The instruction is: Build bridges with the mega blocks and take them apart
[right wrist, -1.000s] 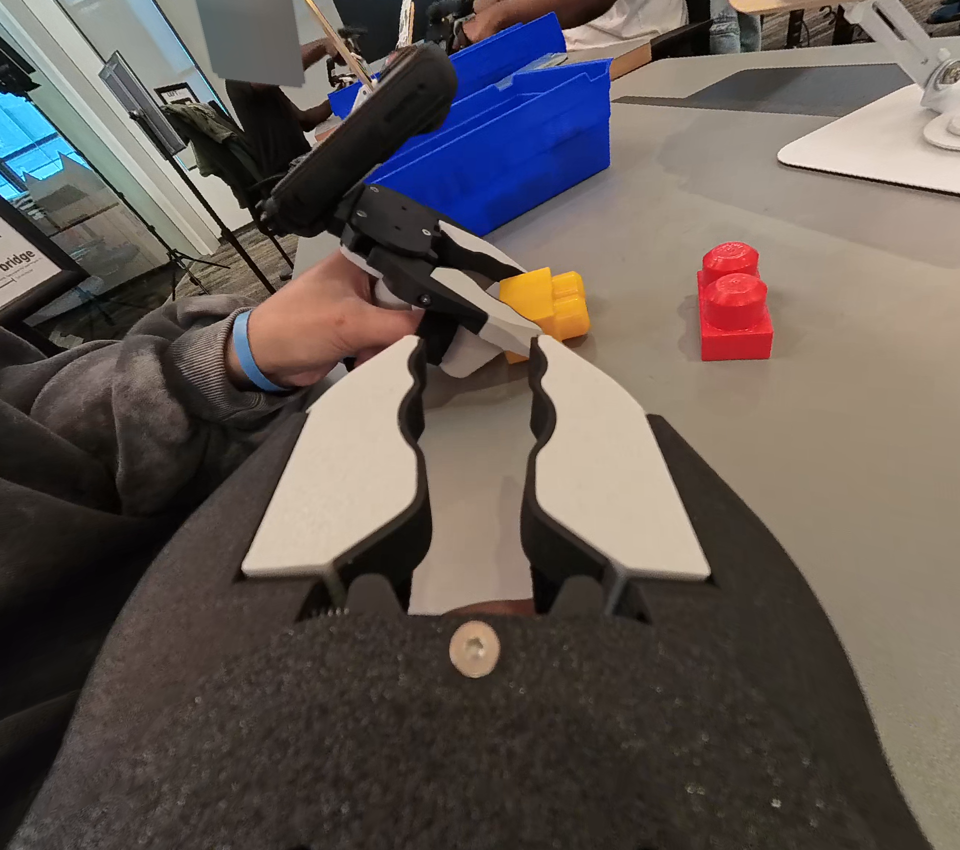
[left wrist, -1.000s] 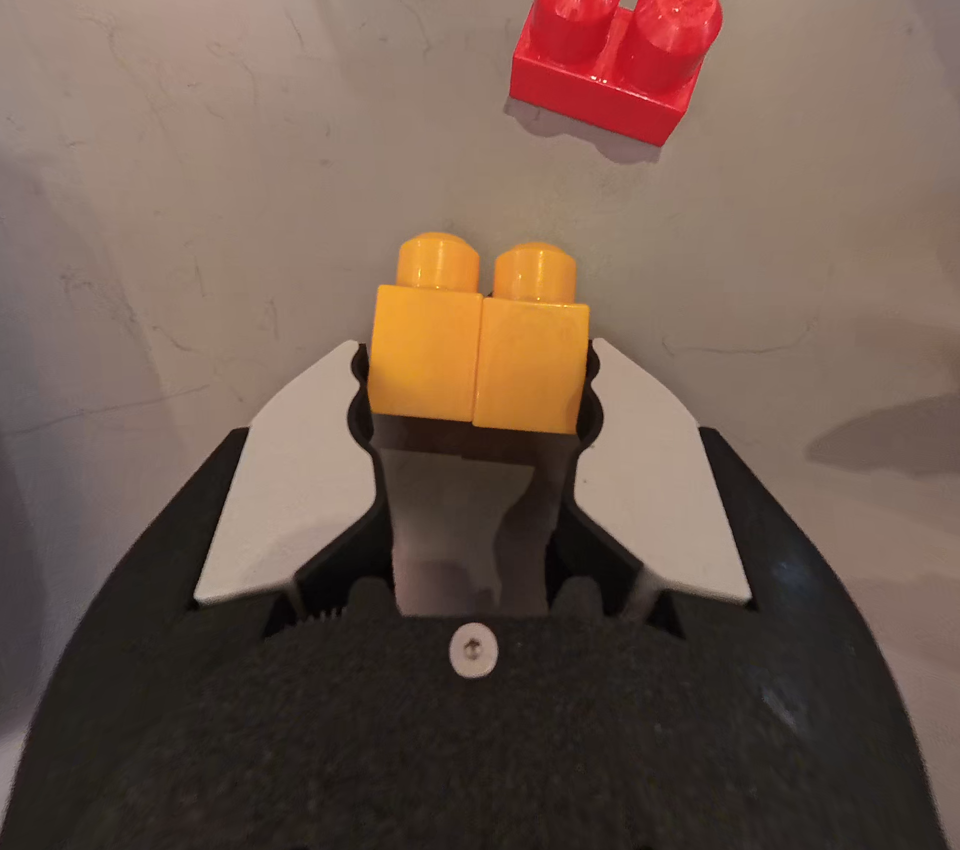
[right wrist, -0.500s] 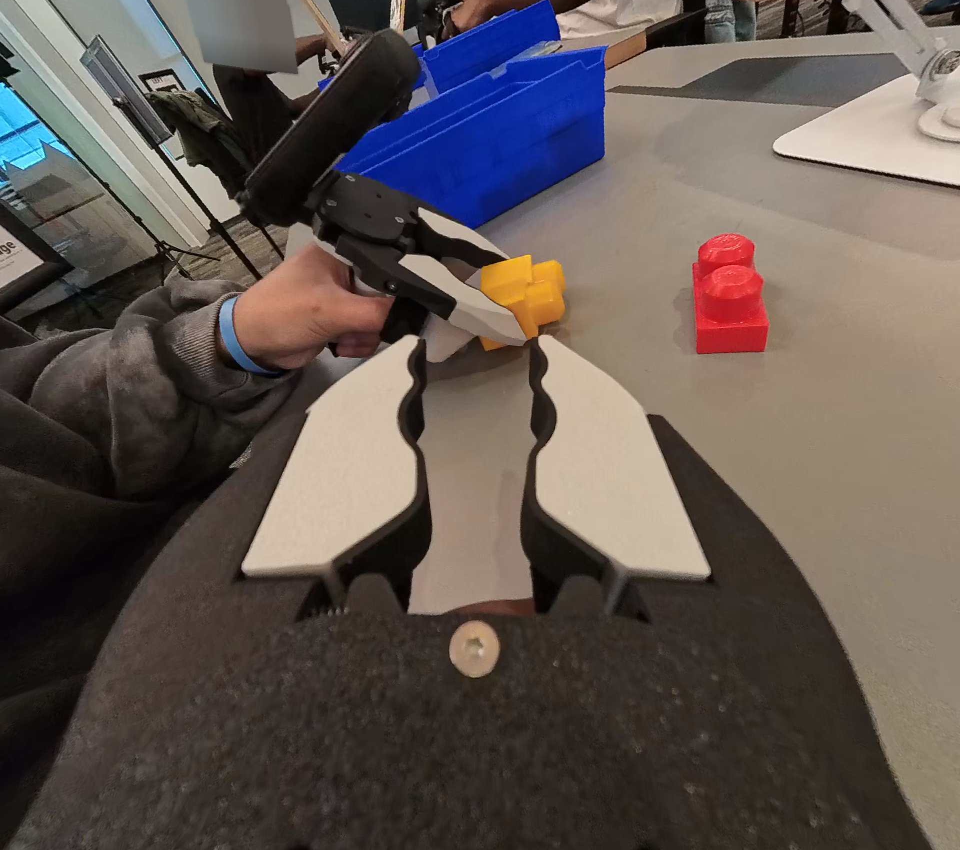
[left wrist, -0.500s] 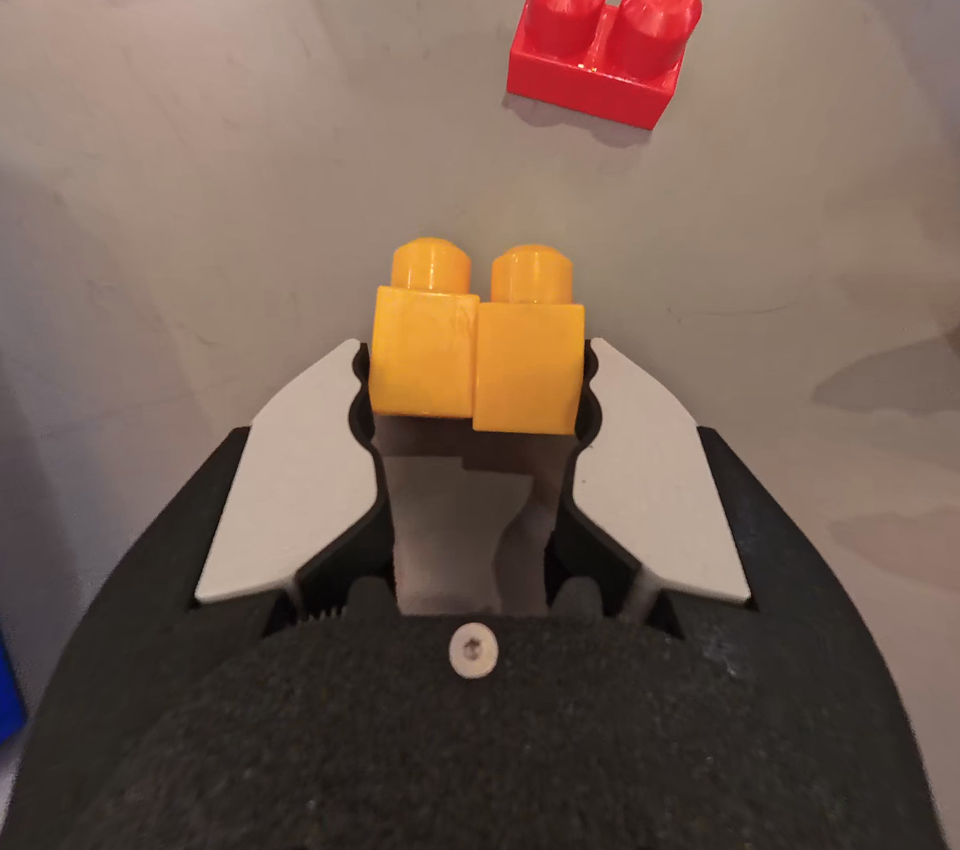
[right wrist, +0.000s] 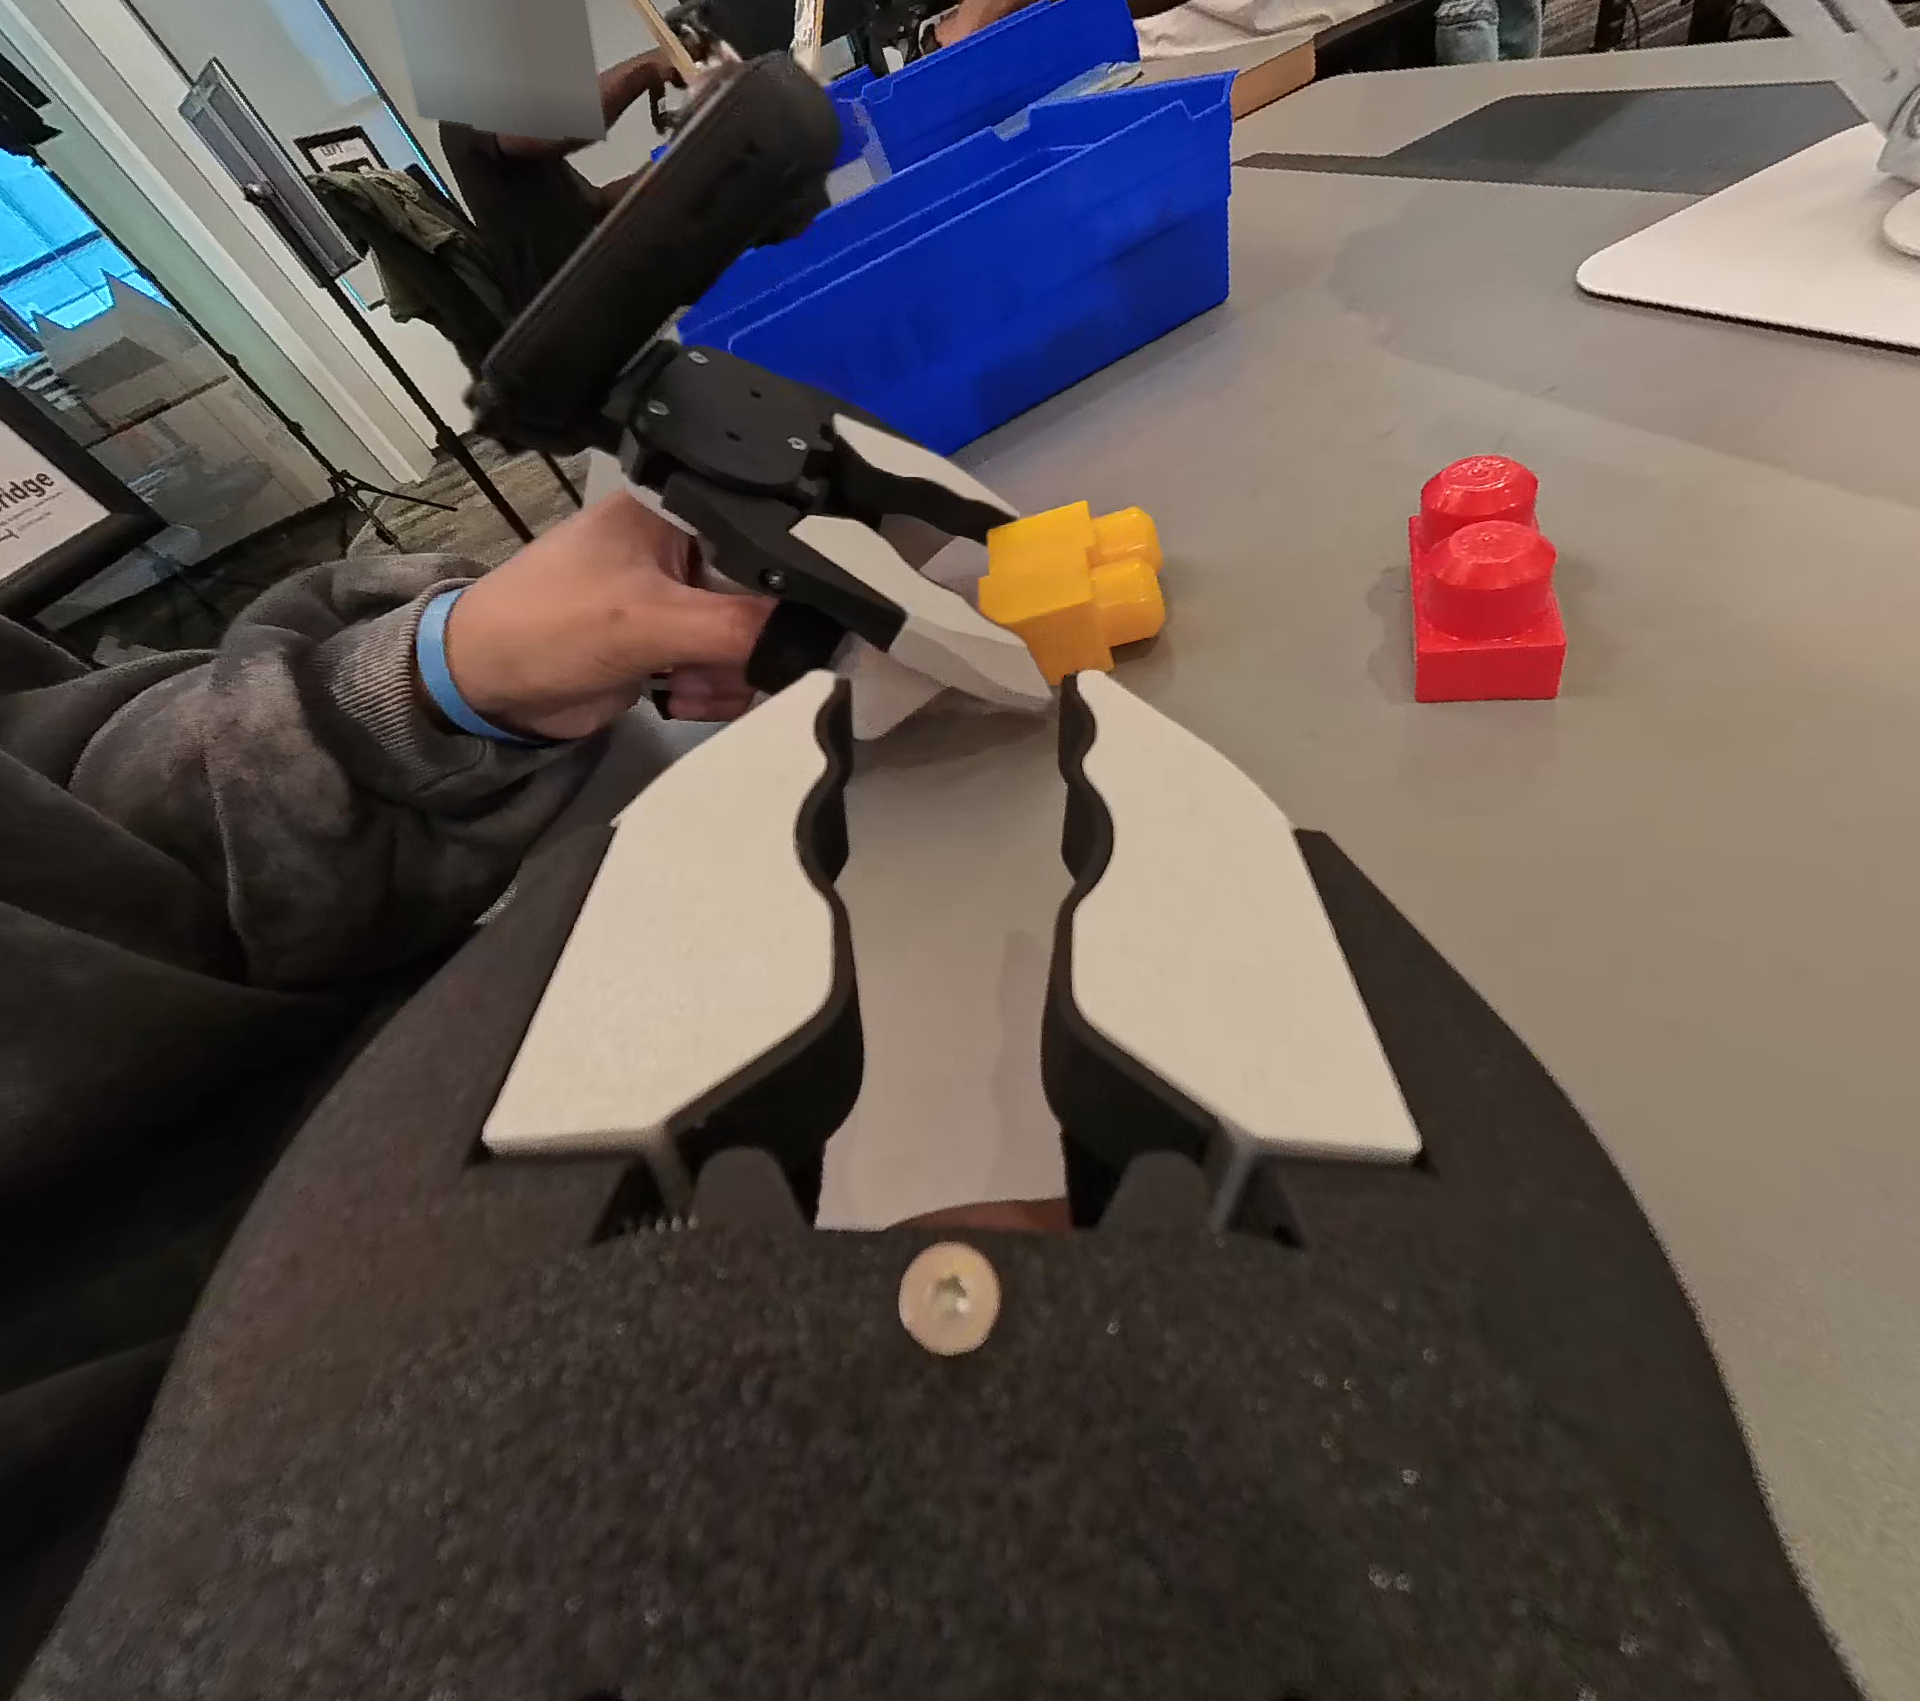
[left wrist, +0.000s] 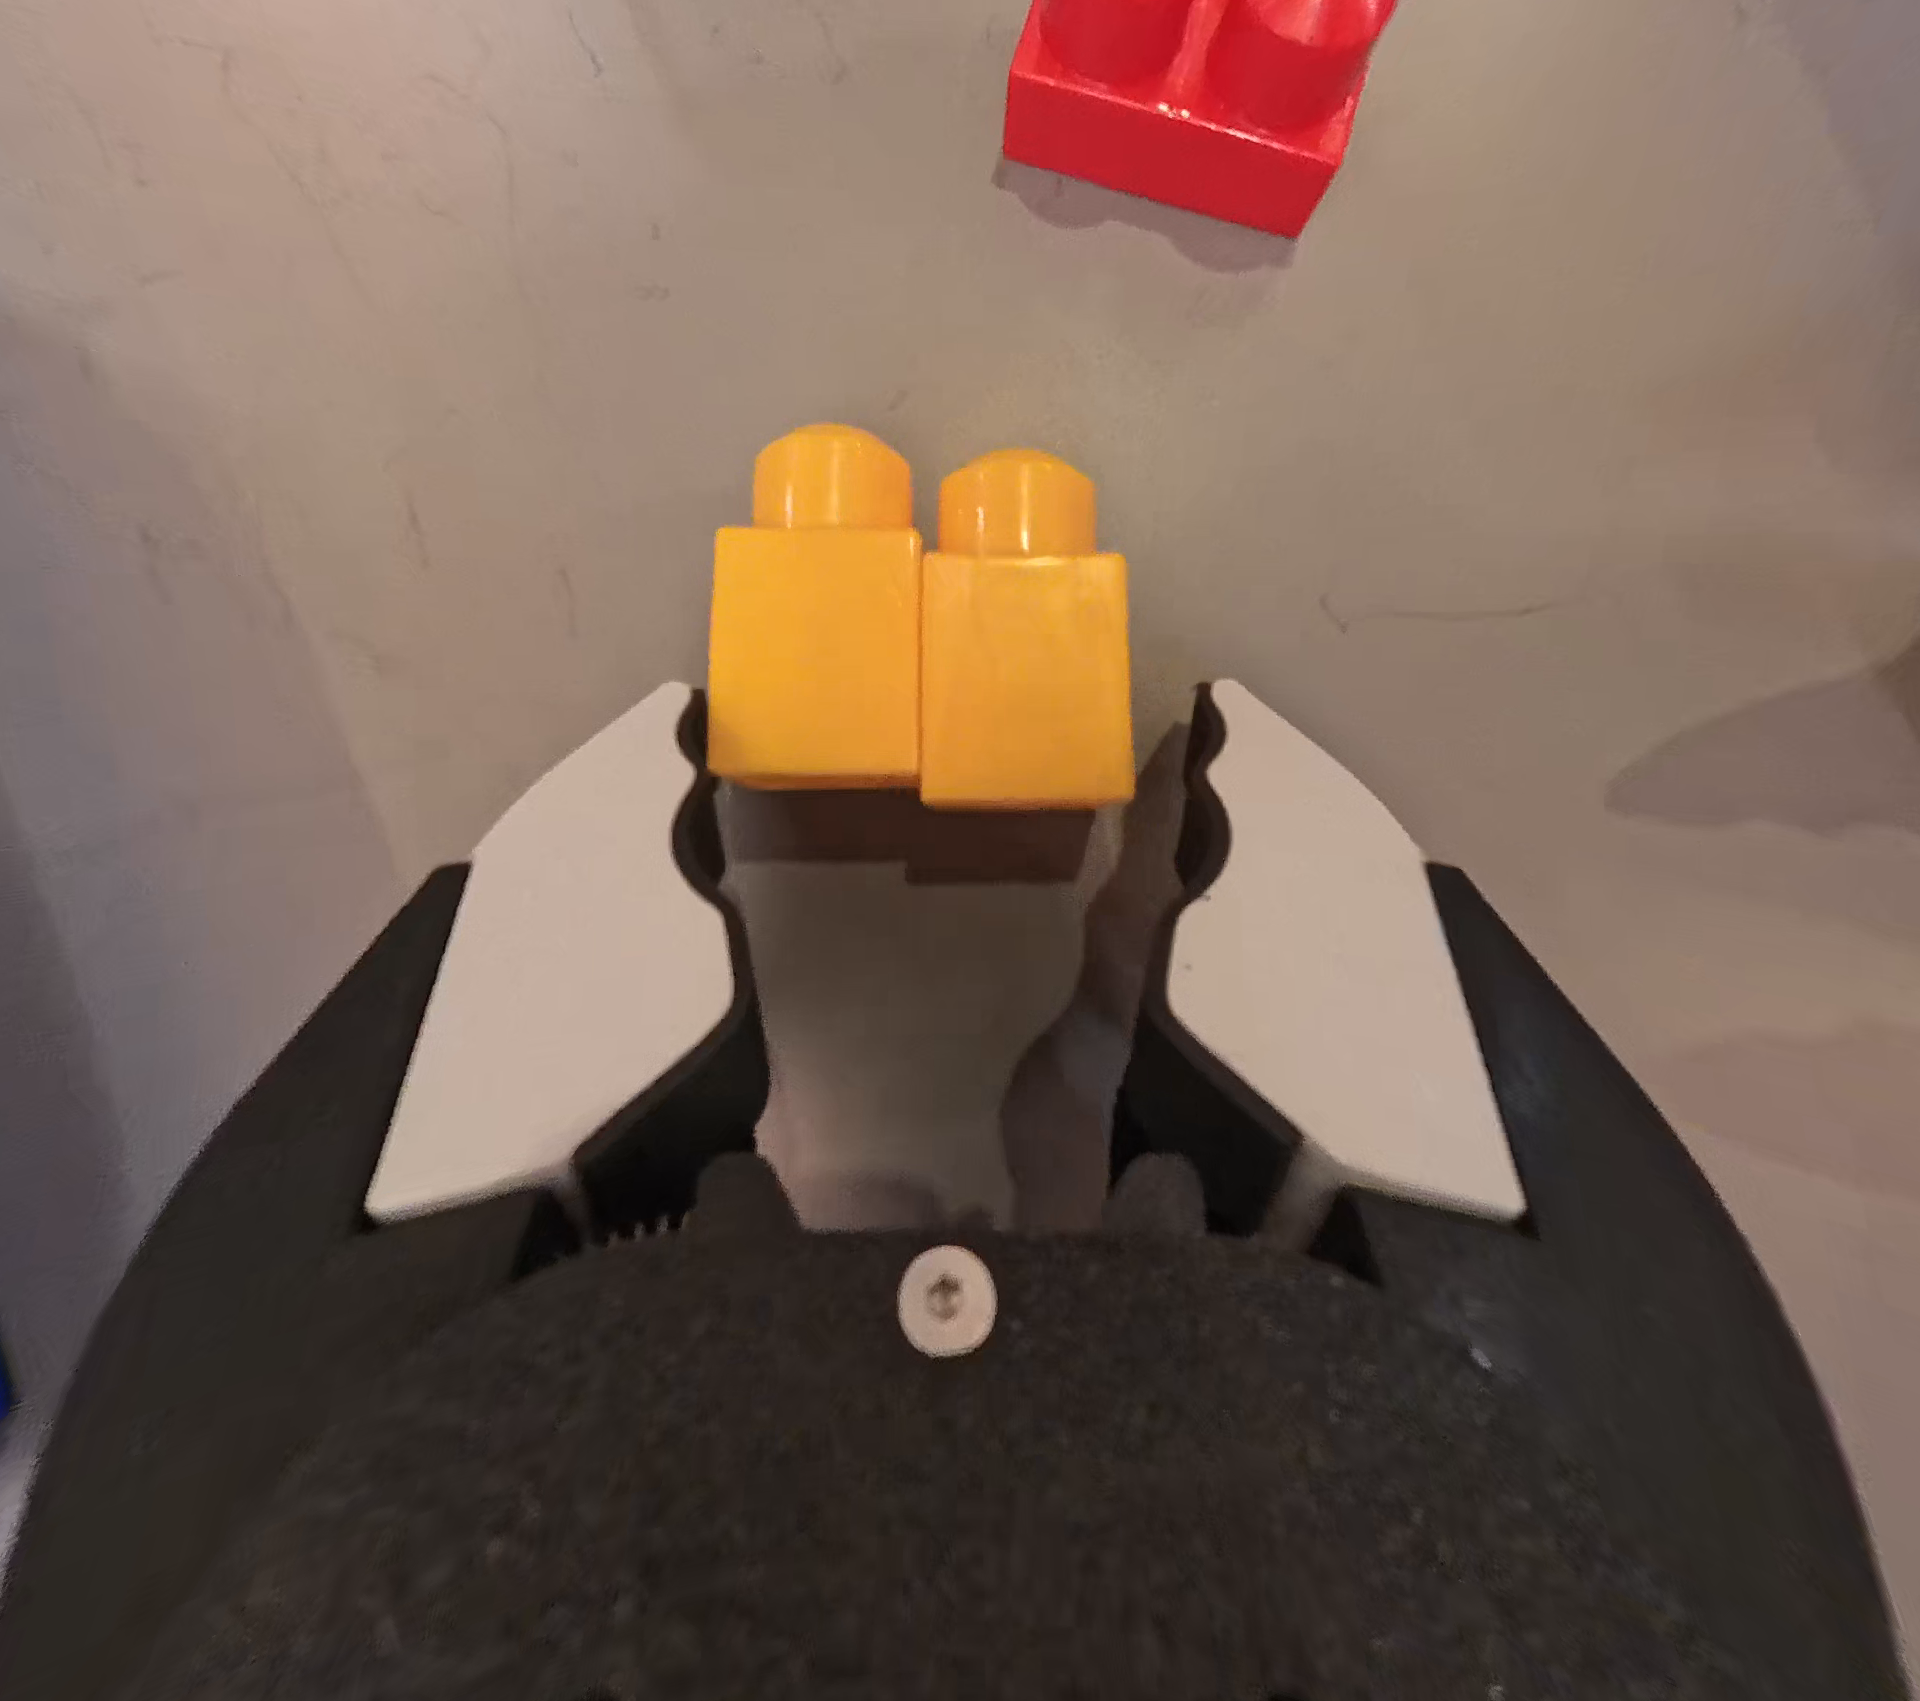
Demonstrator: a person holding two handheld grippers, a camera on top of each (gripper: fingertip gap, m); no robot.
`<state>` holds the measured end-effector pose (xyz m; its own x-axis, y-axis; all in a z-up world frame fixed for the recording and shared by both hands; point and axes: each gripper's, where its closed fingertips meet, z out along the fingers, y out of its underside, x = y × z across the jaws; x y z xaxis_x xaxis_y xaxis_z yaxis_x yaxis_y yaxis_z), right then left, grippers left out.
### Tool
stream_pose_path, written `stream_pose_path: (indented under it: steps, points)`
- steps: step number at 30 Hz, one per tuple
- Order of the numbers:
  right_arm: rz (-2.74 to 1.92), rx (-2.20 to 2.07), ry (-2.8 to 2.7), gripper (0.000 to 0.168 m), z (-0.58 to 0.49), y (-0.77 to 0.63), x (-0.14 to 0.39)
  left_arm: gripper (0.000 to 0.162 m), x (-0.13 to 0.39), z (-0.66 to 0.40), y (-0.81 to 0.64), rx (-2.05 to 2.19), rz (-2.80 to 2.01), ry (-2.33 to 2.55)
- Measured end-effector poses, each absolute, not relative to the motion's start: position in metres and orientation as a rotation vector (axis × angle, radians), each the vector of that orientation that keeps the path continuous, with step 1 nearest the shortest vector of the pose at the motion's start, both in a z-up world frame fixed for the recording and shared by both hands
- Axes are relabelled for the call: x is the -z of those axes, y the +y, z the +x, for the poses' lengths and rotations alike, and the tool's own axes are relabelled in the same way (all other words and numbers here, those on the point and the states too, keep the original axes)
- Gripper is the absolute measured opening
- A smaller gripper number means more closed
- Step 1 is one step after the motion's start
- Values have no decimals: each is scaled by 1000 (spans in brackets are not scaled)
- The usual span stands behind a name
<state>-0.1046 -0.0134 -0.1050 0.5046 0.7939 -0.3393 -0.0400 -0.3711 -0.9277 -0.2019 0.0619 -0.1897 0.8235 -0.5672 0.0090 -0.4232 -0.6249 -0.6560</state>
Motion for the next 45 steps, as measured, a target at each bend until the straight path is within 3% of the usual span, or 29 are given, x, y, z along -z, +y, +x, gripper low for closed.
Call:
stream_pose_path:
  steps: [11, 21, 23, 27, 39, 45]
  points:
    - [-1728, -1025, -650, 38, -106, -15, 105, 86, 193, -217, 65, 208, -2356, 718]
    - [-1735, -1030, -659, 38, -107, -16, 107, 104, 191, -204, 72, 260, -2366, 720]
    - [-1734, -1034, -655, 38, -107, -15, 106, 104, 196, -201, 73, 256, -2388, 726]
    - [-1733, -1036, -655, 38, -107, -16, 106, 81, 198, -201, 74, 256, -2377, 737]
    - [-1739, -1036, -660, 38, -108, -16, 107, 81, 197, -203, 70, 260, -2381, 784]
    - [-1739, -1037, -662, 38, -108, -16, 107, 95, 186, -202, 69, 251, -2371, 802]
